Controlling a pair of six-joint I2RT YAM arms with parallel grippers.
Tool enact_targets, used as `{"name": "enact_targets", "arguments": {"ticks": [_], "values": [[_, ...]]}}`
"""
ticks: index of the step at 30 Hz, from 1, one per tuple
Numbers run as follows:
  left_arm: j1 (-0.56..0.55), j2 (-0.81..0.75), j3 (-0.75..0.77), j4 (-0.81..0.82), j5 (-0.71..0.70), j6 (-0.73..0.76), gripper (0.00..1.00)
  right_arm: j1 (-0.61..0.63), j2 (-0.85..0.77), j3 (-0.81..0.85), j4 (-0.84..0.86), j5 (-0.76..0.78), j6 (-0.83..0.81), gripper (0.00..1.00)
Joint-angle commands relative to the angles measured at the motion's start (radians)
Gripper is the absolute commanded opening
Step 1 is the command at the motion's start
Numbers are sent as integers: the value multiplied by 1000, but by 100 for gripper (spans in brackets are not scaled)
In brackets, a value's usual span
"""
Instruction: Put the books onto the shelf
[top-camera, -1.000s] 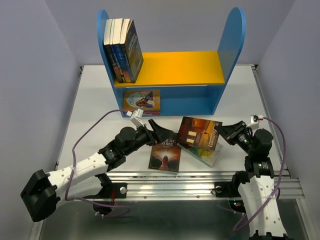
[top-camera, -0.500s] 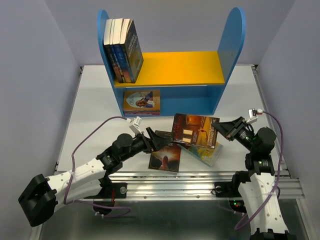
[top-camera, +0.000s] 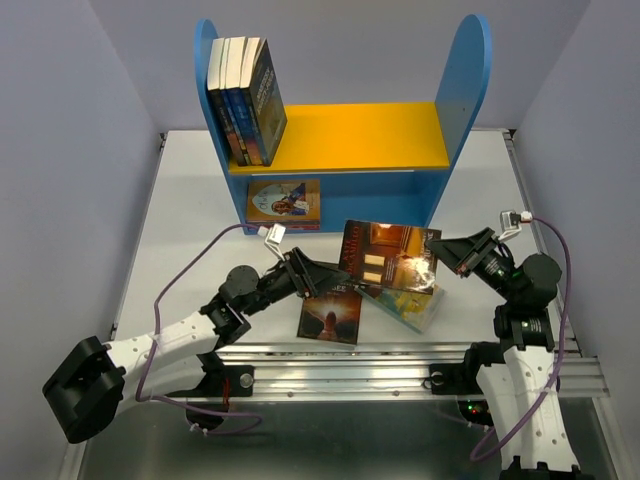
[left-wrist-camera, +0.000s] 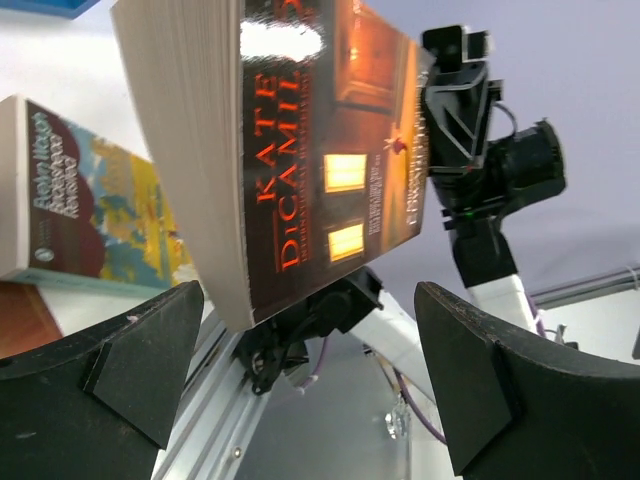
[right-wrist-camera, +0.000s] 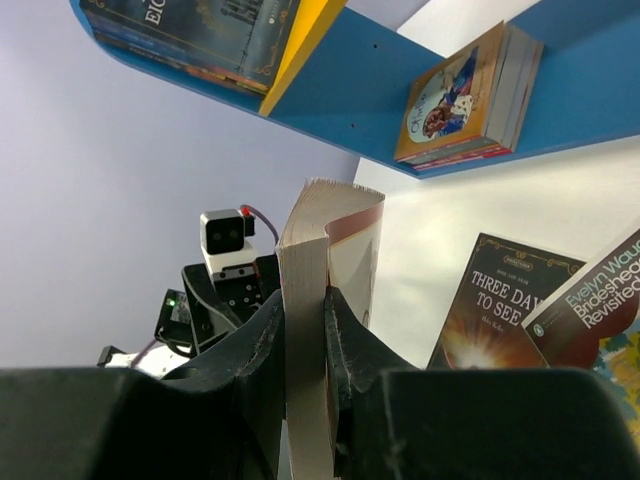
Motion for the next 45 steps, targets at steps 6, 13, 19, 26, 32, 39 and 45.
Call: {"name": "enact_targets", "arguments": {"ticks": [6, 13, 19, 26, 32, 39, 45], "values": [[4, 6, 25, 126, 36, -5, 99, -1, -3, 31, 195, -64, 136, 1], [4, 52, 67, 178, 80, -8, 99, -1, -11, 29, 216, -89, 188, 1], [3, 69, 81, 209, 100, -10, 97, -1, -2, 60, 140, -104, 127, 1], [3, 79, 105, 260, 120, -22, 52, -1, 9, 25, 108, -122, 76, 1], [3, 110, 121, 281, 125, -47, 0, -1, 55, 31, 31, -147, -10, 1], [3, 127, 84, 374, 65, -106, 0, -1, 70, 25, 31, -181, -37, 52], [3, 106, 96, 362, 42, -100, 0, -1, 84, 51, -56, -211, -97, 73]]}}
